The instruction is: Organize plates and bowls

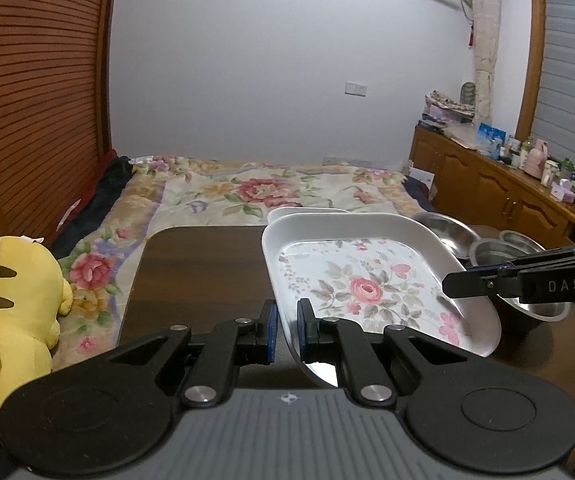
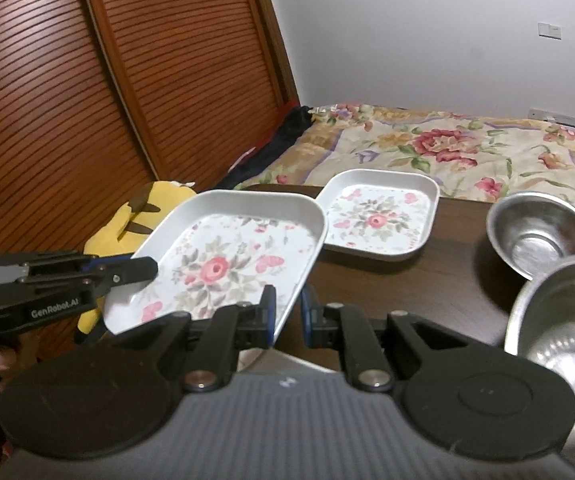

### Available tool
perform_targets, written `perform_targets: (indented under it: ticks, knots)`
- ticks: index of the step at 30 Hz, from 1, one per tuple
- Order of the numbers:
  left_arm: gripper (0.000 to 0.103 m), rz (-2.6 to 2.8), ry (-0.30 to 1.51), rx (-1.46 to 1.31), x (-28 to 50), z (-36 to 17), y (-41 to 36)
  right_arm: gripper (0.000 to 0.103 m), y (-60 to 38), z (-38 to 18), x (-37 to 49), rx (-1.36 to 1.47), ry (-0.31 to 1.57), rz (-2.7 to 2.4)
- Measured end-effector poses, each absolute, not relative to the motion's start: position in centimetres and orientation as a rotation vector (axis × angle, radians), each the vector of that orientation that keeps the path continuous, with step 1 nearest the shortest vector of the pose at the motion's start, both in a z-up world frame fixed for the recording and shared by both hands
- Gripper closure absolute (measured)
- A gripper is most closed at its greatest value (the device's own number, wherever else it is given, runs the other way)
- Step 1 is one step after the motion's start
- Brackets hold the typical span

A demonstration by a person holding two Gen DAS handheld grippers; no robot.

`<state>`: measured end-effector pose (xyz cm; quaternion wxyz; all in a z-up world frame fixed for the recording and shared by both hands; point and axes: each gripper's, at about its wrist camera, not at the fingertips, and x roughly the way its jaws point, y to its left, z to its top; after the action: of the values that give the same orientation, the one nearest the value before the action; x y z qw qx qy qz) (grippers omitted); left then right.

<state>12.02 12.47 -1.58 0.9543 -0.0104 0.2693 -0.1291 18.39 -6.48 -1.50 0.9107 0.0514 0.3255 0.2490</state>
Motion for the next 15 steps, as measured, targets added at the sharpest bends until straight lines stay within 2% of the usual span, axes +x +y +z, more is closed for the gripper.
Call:
perform_targets:
  ticks: [15]
  knots:
    - [0.091, -0.298, 0.554, -0.008, 10.0, -2.4, 10.9, 0.088, -9.1, -2.1, 16.1, 0.134, 0.660, 0.512]
